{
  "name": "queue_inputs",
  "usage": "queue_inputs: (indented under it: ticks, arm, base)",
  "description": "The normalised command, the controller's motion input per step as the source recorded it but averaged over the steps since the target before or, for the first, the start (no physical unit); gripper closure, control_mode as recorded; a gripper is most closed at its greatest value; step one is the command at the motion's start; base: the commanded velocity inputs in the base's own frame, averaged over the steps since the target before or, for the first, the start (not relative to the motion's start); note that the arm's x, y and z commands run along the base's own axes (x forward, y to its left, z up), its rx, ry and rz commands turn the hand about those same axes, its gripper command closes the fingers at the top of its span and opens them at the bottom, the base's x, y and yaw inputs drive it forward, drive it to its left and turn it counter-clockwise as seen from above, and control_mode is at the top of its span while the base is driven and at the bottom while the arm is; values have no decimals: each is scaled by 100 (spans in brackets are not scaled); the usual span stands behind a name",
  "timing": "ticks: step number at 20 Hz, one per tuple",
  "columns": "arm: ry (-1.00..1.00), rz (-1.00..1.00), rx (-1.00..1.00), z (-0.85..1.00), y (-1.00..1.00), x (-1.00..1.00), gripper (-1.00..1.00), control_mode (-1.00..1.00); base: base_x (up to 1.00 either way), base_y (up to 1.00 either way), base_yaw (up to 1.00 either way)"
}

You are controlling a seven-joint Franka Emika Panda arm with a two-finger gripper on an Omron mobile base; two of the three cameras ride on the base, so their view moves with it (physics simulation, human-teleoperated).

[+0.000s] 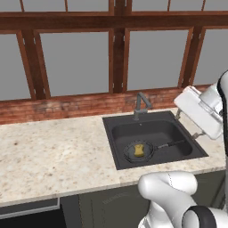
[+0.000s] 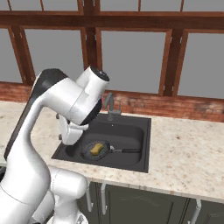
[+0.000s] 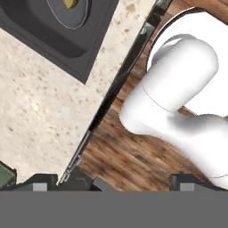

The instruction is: Pick the pan and sponge and place them into the sink. Then turn on the water.

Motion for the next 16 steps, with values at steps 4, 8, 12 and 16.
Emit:
queue_inputs:
  ticks: [4,8,12,16]
  arm:
    - [0,-38,55,51,-89,-16,-100,-100]
    - [1,-40,51,16,-82,19,-100,-100]
    - [7,-34,35,-22,-31,89,-100,-100]
    - [11,-26,21,-56,4,100,-100,-100]
  base:
    - [0,0,0]
    - [0,0,0]
    - [0,0,0]
    - [0,0,0]
